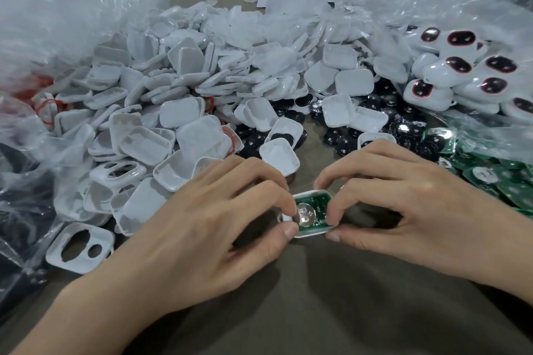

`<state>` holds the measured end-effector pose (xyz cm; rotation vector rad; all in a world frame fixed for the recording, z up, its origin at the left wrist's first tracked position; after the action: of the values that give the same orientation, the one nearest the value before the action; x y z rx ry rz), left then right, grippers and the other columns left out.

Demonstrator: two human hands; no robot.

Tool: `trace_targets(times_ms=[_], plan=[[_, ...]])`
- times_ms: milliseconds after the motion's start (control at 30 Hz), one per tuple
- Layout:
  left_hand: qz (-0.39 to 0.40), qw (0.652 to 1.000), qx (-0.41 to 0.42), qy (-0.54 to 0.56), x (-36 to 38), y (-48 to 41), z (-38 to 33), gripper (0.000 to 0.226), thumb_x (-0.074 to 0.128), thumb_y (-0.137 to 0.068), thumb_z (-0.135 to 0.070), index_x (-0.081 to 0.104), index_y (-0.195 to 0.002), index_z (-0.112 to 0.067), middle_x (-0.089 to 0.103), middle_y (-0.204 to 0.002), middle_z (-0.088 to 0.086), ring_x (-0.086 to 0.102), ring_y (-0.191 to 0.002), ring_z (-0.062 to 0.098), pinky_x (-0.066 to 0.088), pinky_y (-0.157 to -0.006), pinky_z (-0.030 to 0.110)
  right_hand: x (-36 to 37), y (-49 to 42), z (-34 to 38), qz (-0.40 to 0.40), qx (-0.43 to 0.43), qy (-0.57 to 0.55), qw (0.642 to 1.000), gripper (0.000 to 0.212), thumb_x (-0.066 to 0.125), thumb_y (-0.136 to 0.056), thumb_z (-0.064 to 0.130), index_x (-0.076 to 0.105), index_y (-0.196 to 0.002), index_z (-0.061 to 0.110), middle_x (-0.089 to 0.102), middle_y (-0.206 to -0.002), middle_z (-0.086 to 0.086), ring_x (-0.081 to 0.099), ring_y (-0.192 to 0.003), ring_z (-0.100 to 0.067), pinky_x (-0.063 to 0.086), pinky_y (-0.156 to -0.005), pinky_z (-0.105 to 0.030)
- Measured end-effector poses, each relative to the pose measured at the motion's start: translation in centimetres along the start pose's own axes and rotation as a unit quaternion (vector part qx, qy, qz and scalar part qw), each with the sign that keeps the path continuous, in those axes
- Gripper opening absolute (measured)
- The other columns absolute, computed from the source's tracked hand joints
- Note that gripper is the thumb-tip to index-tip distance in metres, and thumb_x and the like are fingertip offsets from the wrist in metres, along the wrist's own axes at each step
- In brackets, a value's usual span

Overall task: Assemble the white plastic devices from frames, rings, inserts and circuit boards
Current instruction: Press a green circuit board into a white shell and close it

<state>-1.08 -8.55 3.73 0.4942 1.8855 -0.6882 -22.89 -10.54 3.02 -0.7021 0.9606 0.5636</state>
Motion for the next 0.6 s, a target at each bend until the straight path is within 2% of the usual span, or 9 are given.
trace_targets(times_ms=[200,600], plan=[[0.002,1.000,0.007,0.004,0.01,0.03,-0.20,0.020,0.054,-0.100,-0.041,0.068,-0.106,-0.028,0.057,-0.113,-0.013,0.057,-0.101,0.012,0.045,-0.087,0.031,0.00,0.09,-0.13,0.002,0.004,0.002,1.000,0.013,0.068,-0.088,0.045,0.069,-0.096,0.036,0.060,-0.116,0.021,0.054,-0.106,-0.008,0.045,-0.094,-0.029],[0.017,1.000,0.006,-0.005,0.10,0.07,-0.20,0.024,0.052,-0.101,-0.042,0.072,-0.110,-0.033,0.058,-0.114,-0.011,0.055,-0.100,0.010,0.042,-0.088,0.026,-0.02,-0.05,0.03,0.003,0.012,0.014,1.000,0.020,0.062,-0.089,0.049,0.069,-0.099,0.033,0.062,-0.116,0.020,0.054,-0.105,-0.008,0.043,-0.095,-0.025]])
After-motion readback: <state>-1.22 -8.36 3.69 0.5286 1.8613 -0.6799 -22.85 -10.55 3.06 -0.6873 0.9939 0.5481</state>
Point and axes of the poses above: each hand's wrist, its own y-axis away from the middle knuckle, its own x-axis out of the palm, z = x × y, the point moved 3 cm from there along -y, towards the middle knuckle
